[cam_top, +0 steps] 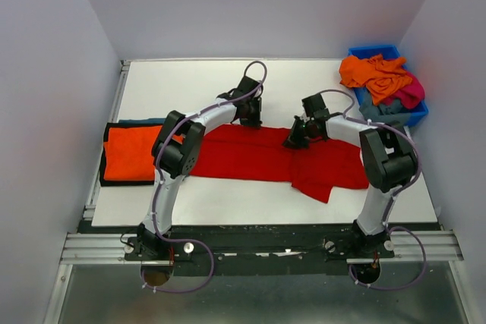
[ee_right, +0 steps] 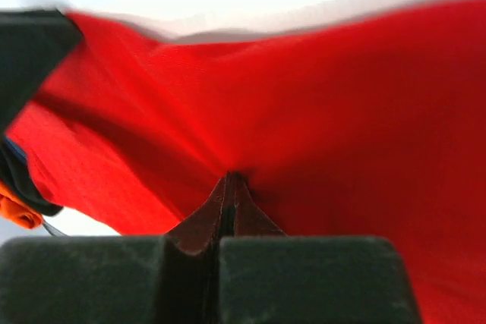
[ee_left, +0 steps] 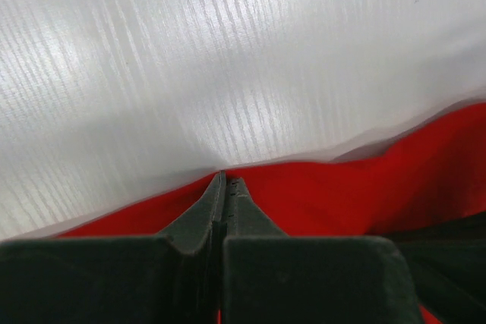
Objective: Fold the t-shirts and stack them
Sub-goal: Fold the other side of the tshirt into a rectangle
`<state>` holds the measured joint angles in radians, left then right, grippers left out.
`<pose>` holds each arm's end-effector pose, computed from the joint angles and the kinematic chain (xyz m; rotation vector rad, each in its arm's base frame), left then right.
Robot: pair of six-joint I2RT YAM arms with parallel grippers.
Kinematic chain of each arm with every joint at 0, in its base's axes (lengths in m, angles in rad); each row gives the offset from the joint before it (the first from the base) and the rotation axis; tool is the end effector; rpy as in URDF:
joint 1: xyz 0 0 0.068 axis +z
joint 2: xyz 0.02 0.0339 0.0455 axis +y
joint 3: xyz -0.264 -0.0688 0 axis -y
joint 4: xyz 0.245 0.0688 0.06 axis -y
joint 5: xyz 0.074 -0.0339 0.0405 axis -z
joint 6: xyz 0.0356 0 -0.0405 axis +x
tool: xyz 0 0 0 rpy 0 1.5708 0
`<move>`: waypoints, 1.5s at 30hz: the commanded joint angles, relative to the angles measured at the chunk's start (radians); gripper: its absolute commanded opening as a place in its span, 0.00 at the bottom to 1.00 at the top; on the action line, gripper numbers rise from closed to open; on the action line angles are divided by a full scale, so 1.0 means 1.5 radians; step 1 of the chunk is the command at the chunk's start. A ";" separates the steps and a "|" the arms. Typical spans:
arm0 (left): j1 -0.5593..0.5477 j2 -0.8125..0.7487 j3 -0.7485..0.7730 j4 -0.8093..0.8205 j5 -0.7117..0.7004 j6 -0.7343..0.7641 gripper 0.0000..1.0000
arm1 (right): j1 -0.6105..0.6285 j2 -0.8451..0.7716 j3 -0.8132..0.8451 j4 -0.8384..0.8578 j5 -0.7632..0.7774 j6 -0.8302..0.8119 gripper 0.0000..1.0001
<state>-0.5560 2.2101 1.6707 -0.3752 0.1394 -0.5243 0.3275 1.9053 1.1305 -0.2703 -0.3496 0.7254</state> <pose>0.4095 -0.2603 0.1644 0.1023 2.5809 -0.6066 0.3536 0.1330 0.1414 0.4158 2.7238 0.7924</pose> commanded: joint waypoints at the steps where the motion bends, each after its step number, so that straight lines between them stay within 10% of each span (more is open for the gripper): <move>1: 0.003 0.028 0.016 -0.029 0.029 -0.002 0.00 | -0.001 -0.085 -0.068 -0.010 0.005 -0.021 0.01; 21: -0.004 -0.116 -0.126 0.055 0.004 -0.012 0.00 | 0.004 0.009 0.064 -0.029 -0.012 -0.047 0.01; 37: 0.000 0.029 0.059 -0.010 0.003 -0.002 0.00 | 0.031 -0.096 -0.089 0.034 -0.054 -0.051 0.01; 45: 0.000 -0.088 0.010 -0.027 -0.049 0.003 0.00 | 0.031 -0.069 -0.032 0.018 -0.057 -0.064 0.01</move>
<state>-0.5575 2.2280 1.7420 -0.3893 0.1406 -0.5262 0.3721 1.7809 1.0172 -0.2367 -0.4114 0.6525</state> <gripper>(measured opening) 0.022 0.011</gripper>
